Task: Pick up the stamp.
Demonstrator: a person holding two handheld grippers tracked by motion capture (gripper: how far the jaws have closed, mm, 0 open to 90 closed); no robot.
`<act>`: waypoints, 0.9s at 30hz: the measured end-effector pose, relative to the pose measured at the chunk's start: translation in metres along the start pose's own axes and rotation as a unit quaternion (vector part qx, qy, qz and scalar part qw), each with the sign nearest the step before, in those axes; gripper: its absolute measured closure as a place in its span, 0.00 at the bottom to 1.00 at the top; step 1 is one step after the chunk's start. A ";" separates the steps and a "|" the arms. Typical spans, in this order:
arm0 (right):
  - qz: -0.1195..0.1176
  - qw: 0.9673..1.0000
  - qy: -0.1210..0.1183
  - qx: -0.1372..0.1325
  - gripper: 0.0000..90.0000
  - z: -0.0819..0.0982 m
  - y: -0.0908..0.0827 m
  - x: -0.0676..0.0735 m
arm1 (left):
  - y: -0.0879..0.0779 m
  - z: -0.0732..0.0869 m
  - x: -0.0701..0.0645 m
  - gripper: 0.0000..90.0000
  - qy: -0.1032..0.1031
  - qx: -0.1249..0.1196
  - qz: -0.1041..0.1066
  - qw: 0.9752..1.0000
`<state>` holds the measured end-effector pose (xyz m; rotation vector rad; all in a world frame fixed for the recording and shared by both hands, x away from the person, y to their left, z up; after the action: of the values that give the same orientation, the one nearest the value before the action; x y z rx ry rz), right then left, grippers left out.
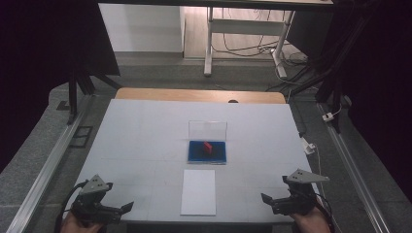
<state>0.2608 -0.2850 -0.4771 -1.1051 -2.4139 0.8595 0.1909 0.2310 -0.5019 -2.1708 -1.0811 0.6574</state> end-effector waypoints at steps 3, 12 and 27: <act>0.000 1.000 -0.004 0.001 0.00 0.000 0.000 0.000 | 0.000 0.000 0.000 0.02 0.004 0.001 0.001 1.000; -0.005 1.000 -0.019 -0.019 0.00 -0.009 -0.003 0.007 | -0.001 0.001 0.001 0.03 -0.004 -0.004 0.008 1.000; -0.024 0.998 -0.041 -0.032 0.00 -0.020 0.005 0.015 | -0.001 0.001 0.002 0.03 -0.010 -0.005 0.008 1.000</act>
<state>0.2651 -0.2630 -0.4645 -1.0486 -2.5411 0.8311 0.1909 0.2339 -0.5019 -2.1887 -1.0797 0.6832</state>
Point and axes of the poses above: each handheld gripper's, and its own axes: y roughly forward along the jaws, z roughly out of its underside, x roughly to its left, the point moved 3 cm from there along y, roughly forward along the jaws, and after that the axes turned 1 degree about -x, right-handed, at the moved point
